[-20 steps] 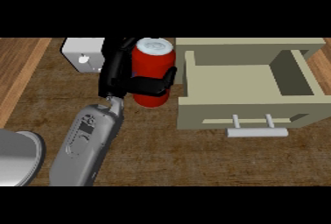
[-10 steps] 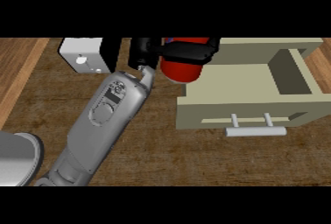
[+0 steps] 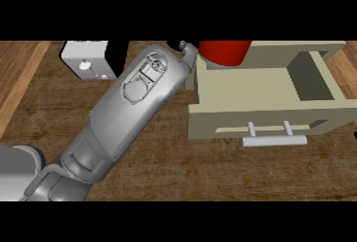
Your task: Pick up the can, place it into the drawer and close the drawer
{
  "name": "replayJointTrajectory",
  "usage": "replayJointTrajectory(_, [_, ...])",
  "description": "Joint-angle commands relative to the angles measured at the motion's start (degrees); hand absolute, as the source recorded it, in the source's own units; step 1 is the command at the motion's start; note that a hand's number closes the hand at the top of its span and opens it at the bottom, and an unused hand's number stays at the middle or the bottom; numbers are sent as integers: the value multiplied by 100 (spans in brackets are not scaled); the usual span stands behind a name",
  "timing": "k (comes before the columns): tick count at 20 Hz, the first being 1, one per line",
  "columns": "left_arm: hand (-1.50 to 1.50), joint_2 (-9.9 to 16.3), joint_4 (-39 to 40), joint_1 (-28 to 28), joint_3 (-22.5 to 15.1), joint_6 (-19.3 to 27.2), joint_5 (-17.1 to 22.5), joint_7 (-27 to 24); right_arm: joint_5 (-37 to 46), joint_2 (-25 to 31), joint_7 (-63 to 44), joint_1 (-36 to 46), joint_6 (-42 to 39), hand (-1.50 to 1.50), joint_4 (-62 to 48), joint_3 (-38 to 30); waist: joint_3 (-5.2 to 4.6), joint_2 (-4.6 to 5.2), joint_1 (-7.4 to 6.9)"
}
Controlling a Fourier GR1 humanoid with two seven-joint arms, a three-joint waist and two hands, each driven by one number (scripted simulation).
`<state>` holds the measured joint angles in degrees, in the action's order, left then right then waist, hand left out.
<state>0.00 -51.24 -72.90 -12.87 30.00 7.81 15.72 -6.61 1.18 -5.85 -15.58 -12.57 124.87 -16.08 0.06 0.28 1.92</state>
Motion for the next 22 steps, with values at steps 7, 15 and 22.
replayJointTrajectory(7, [150, 0, 1697, -994, -282, 127, 783, -742, 140, 82, -218, 460, 191, -150, -42, 178, 3, 55, 144])
replayJointTrajectory(15, [150, 0, 2241, -1290, -748, 221, 1352, -802, 310, -42, -134, 226, 169, -150, 26, 301, 4, 40, 175])
replayJointTrajectory(22, [150, 0, 2551, -1365, -1330, 461, 1707, -1108, 84, 151, -195, 791, 239, -150, -353, 51, 12, 94, 307])
